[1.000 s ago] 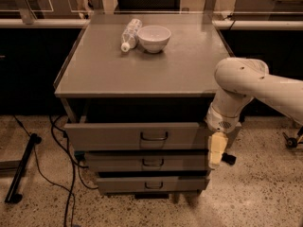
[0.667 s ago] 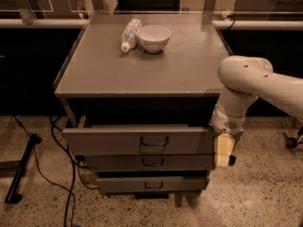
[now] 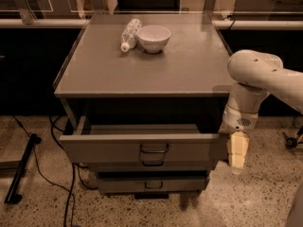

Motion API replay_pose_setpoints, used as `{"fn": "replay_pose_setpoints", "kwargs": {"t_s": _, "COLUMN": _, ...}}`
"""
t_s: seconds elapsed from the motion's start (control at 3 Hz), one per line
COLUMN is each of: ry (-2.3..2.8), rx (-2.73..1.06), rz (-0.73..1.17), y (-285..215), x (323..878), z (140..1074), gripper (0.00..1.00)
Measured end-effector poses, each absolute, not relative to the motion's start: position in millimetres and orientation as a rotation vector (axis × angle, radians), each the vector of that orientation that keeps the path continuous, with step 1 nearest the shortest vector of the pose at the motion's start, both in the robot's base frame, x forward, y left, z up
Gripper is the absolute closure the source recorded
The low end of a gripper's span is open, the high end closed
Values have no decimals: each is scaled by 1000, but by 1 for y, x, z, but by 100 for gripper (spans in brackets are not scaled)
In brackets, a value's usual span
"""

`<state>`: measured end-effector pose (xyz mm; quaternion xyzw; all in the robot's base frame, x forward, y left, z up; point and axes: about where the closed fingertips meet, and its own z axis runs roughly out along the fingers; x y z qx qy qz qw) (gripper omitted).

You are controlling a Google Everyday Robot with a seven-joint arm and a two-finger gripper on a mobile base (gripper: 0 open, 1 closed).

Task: Open top drawer

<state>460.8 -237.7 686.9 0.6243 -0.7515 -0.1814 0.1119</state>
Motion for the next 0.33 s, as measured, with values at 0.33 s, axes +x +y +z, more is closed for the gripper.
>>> {"fn": "replay_pose_setpoints", "kwargs": {"t_s": 0.33, "ry": -2205, "rx": 1832, "rz": -534, "y": -238, "x": 460, "z": 687, "gripper": 0}}
